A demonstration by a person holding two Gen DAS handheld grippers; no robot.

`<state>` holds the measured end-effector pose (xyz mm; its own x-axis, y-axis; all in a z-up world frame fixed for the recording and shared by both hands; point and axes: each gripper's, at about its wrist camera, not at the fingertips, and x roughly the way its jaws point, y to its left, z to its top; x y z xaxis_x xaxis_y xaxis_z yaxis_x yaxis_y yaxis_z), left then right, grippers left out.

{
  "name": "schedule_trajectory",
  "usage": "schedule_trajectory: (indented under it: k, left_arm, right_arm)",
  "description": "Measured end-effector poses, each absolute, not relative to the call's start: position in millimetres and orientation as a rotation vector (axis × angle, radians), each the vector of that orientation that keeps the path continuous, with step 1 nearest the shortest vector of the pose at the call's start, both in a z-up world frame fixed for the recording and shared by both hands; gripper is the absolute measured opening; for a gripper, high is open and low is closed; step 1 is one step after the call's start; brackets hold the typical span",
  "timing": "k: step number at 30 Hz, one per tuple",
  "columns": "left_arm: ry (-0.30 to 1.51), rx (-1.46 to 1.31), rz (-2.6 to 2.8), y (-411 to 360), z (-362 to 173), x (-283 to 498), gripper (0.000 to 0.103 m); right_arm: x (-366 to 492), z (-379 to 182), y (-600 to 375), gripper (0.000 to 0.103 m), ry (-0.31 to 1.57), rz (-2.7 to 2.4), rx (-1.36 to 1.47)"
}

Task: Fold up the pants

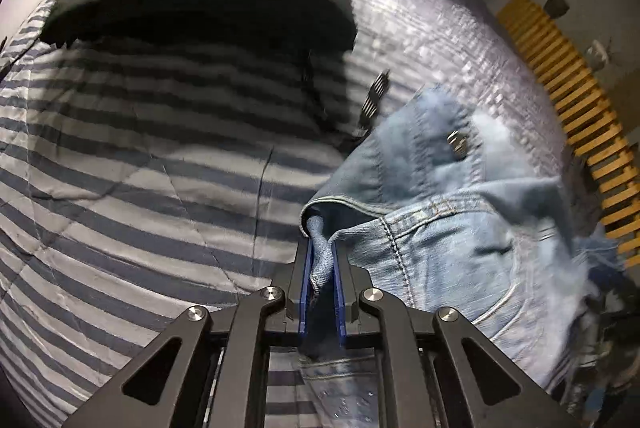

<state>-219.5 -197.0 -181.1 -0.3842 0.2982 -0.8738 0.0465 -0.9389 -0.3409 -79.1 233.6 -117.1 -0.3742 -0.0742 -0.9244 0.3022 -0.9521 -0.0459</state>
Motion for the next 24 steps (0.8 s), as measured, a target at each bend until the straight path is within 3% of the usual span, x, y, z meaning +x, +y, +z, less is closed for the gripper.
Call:
schedule_trajectory:
  k: [2,3,4,5,6,16,18,20,22,24]
  left_arm:
    - [-0.501,-1.613,2.465,-204,-171,-217,0.009]
    - [-0.534,-1.593,2.463,-208,-165,-214,0.009]
    - [-0.566,-1.560,2.466,-214,-156,-212,0.009]
    - [-0.573,-1.539,2.477,-217,-148,-209,0.009]
    - [-0.577,-1.518,2.491,-220,-138,-207,0.009]
    - [-0.555,-1.204,2.569,-217,-34,-177,0.008]
    - [-0.559,-1.187,2.576,-223,-24,-166,0.008]
    - [-0.583,-1.184,2.583,-236,-18,-154,0.008]
    - [-0.608,-1.193,2.589,-246,-21,-149,0.008]
    - [-0.615,-1.236,2.598,-251,-31,-149,0.008]
  right_arm:
    - [-83,-135,220,0.065,0.393,-2.381,1.638]
    - [-84,-142,215,0.054,0.441,-2.374,1.651]
    - [-86,-146,212,0.019,0.462,-2.373,1.663]
    - [-88,-147,213,0.001,0.448,-2.376,1.677]
    - [-90,-143,216,0.000,0.407,-2.400,1.680]
    - [-73,-32,262,0.001,0.259,-2.727,1.379]
    - [-71,-34,261,0.011,0.295,-2.675,1.409]
    - [-72,-45,260,0.045,0.297,-2.654,1.449]
    - [-75,-58,258,0.053,0.260,-2.592,1.469]
    - [-79,-74,253,0.053,0.268,-2.540,1.488]
